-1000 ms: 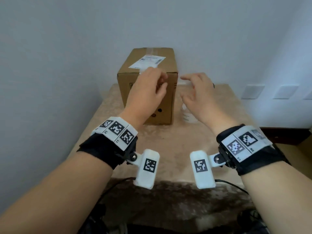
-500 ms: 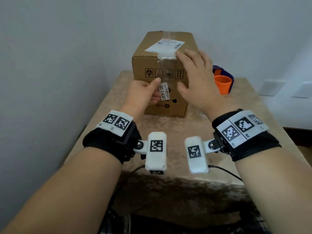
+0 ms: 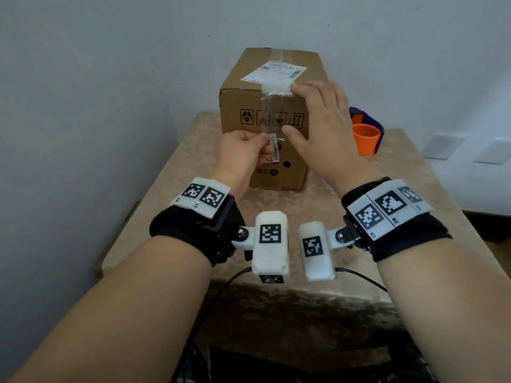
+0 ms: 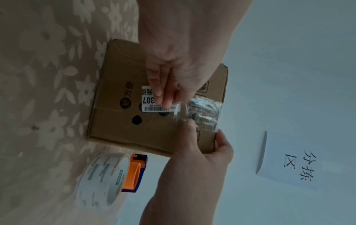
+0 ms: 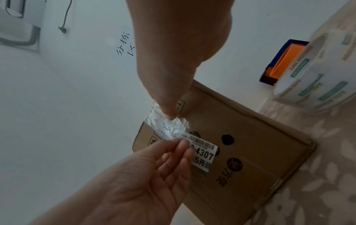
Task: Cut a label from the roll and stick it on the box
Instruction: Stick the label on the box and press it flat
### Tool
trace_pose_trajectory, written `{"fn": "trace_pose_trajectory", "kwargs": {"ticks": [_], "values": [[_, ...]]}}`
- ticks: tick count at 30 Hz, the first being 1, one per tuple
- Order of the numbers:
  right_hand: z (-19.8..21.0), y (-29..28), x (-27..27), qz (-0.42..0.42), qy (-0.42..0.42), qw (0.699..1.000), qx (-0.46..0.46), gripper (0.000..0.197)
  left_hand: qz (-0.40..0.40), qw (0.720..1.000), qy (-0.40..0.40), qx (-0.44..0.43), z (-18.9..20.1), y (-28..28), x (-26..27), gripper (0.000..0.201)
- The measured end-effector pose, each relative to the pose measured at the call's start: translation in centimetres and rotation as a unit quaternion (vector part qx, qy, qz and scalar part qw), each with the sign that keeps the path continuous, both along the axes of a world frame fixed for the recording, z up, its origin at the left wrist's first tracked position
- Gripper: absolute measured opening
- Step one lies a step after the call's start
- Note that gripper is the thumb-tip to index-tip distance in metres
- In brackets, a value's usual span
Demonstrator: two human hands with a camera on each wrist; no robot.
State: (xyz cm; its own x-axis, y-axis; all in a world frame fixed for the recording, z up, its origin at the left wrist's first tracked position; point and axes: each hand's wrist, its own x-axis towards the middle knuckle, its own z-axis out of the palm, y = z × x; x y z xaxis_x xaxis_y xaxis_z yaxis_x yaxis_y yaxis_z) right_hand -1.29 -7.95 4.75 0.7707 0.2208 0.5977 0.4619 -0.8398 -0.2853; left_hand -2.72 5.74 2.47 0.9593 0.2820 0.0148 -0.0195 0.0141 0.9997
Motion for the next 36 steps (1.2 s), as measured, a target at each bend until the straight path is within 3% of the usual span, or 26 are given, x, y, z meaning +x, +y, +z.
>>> {"fn": "trace_pose_trajectory", "kwargs": {"ticks": [4, 6, 7, 10, 12, 13, 16, 20, 24, 28, 34, 36], "values": [[-0.5, -0.1, 0.2, -0.007, -0.003, 1.0, -0.026, 0.068, -0.008, 1.0, 0.005, 0.03, -0.4, -0.1, -0.2, 0.015], [-0.6, -0.5, 0.3, -0.006, -0.002, 0.999, -0.054, 0.075, 0.02, 0.988, -0.06, 0.141, -0.2, -0.2, -0.3, 0.015], [-0.6, -0.6, 0.4, -0.005, -0.004, 0.998, -0.06, 0.076, 0.053, 0.968, -0.098, 0.223, 0.1, -0.2, -0.3, 0.017], [-0.4, -0.6, 0.6, -0.004, -0.02, 0.999, -0.044, 0.063, 0.17, 0.872, -0.197, 0.414, 1.7, 0.2, 0.1, 0.037], [-0.2, -0.4, 0.8, -0.007, -0.028, 0.999, -0.028, 0.052, 0.157, 0.824, -0.215, 0.5, 2.7, 0.8, 1.1, 0.047], [0.0, -0.3, 1.0, -0.011, -0.032, 0.999, -0.025, 0.048, 0.127, 0.813, -0.21, 0.528, 2.9, 1.2, 1.8, 0.047], [0.1, 0.2, 1.4, -0.027, -0.044, 0.998, -0.03, 0.041, 0.07, 0.817, -0.208, 0.534, 2.5, 2.1, 3.3, 0.044], [-0.4, 0.8, 1.8, -0.048, -0.076, 0.995, -0.039, 0.042, 0.071, 0.803, -0.231, 0.545, 1.4, 2.6, 3.4, 0.052], [-1.5, 0.6, 2.0, -0.045, -0.107, 0.992, -0.053, 0.057, 0.064, 0.78, -0.24, 0.575, 0.5, 3.0, 3.3, 0.059], [-1.9, 0.3, 1.6, -0.056, -0.095, 0.989, -0.098, 0.079, 0.057, 0.756, -0.247, 0.603, -0.3, 3.7, 3.4, 0.065], [-1.3, 0.2, 1.3, -0.048, -0.058, 0.988, -0.137, 0.096, 0.05, 0.72, -0.243, 0.648, -0.1, 4.2, 3.3, 0.081], [-0.8, -0.2, 1.3, -0.026, -0.04, 0.991, -0.126, 0.093, 0.048, 0.719, -0.242, 0.65, 1.4, 4.0, 3.1, 0.07]]}}
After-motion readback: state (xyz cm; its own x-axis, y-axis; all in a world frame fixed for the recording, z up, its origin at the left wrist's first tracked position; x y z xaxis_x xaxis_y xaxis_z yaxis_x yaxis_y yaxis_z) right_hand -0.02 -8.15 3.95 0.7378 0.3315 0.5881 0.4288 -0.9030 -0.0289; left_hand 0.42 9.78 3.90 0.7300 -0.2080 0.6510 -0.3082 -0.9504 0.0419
